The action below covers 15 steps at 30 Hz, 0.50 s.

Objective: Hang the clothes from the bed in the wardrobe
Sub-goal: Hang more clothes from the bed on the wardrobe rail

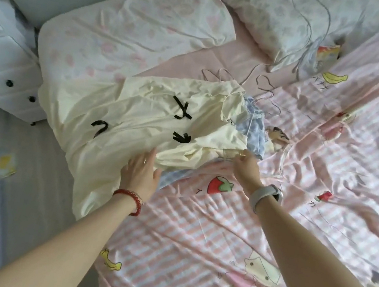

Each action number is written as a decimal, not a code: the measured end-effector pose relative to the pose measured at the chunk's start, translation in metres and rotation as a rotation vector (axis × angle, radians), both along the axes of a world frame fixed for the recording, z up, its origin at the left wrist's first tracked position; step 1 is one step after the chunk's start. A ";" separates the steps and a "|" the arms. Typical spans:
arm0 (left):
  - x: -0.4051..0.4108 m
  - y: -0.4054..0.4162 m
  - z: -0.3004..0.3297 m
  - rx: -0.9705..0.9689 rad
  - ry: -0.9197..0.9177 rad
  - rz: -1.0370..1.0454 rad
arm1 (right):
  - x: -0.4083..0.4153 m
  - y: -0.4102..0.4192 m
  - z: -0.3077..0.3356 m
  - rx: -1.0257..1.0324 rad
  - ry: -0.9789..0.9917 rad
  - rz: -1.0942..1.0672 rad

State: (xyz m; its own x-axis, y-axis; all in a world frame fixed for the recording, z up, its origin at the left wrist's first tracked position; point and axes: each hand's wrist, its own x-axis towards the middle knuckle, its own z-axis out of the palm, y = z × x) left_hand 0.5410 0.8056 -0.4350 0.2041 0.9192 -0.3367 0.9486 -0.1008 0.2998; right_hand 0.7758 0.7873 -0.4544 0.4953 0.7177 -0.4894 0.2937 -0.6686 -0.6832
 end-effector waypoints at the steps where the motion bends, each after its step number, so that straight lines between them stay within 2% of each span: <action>1: 0.000 0.004 -0.004 -0.028 -0.035 0.001 | 0.001 0.009 -0.005 0.000 0.093 -0.124; 3: -0.002 0.006 -0.009 -0.016 -0.100 -0.010 | 0.004 0.023 -0.010 0.012 0.220 -0.354; 6: -0.004 0.001 -0.006 0.047 -0.266 0.076 | 0.006 0.037 -0.008 0.042 0.251 -0.480; 11: -0.016 -0.016 0.009 0.072 -0.419 0.116 | 0.000 0.031 0.011 0.125 0.210 -0.509; 15: -0.043 -0.045 0.028 0.118 -0.425 0.138 | -0.029 -0.012 0.028 0.277 0.085 -0.411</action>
